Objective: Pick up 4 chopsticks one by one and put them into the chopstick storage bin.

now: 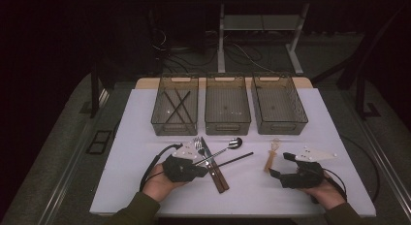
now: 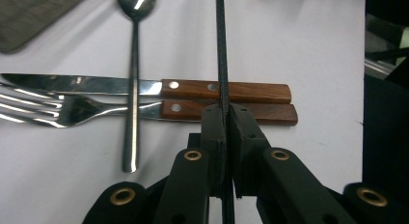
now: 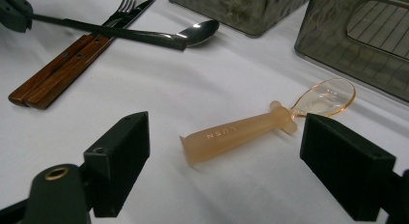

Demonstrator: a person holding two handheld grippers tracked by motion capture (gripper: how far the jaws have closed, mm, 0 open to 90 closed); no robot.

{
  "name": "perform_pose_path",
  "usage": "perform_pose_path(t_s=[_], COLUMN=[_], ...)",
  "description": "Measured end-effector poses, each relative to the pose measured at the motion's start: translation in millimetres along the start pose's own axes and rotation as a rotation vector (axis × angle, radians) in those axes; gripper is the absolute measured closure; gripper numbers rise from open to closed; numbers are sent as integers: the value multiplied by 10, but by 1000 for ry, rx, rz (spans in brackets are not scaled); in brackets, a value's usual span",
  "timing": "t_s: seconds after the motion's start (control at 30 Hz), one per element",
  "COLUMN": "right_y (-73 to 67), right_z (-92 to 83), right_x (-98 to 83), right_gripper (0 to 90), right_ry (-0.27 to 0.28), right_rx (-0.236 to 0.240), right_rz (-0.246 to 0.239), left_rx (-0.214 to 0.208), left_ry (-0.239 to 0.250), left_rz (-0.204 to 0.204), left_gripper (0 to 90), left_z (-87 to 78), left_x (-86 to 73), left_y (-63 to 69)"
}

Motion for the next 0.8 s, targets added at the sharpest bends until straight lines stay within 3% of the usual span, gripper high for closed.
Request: perform_pose_path(t_s=[0.8], right_y=[0], right_z=[0], right_x=[0], right_gripper=[174], right_ry=[-2], right_rx=[2], right_rz=[-3], left_rx=[89], left_ry=[86], left_rz=[-101], left_gripper=[857], left_z=[-340], left_x=[-67], left_y=[-386])
Point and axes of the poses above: each handheld gripper's, and its own axes: z roughly forward along the jaws, x roughly out of its top, y roughly to its right, the point moved 5 cm from there along z, roughly forward along the jaws, and after that the axes turned 6 degrees about x, right-handed, at the moved point
